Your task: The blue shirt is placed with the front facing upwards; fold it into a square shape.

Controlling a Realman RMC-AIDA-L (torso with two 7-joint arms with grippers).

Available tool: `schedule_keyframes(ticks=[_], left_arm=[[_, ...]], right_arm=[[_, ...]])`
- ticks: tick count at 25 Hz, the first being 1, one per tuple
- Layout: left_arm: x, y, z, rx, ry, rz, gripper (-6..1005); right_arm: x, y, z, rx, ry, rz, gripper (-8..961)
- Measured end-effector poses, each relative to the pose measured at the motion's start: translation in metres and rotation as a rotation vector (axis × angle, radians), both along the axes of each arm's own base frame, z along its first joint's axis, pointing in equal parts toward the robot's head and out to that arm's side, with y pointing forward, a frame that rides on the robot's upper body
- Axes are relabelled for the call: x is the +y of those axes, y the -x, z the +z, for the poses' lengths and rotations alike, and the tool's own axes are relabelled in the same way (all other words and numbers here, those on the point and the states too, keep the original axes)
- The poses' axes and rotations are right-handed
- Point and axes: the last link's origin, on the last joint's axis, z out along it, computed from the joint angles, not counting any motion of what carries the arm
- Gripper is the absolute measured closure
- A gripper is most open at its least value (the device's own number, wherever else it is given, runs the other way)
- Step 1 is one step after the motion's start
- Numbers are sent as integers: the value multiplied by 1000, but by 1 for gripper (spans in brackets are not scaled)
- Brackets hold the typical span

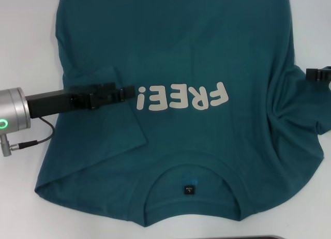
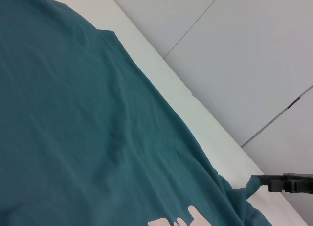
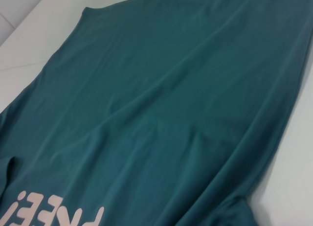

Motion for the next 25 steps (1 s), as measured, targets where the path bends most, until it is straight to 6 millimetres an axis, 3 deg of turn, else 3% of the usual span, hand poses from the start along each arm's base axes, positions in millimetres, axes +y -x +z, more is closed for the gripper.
schedule_keyframes(ticks=[25], left_arm=[[-2,0,-4,-2,8,-6,110]], right_arm=[[-10,-3,-7,17,27,-5,39]])
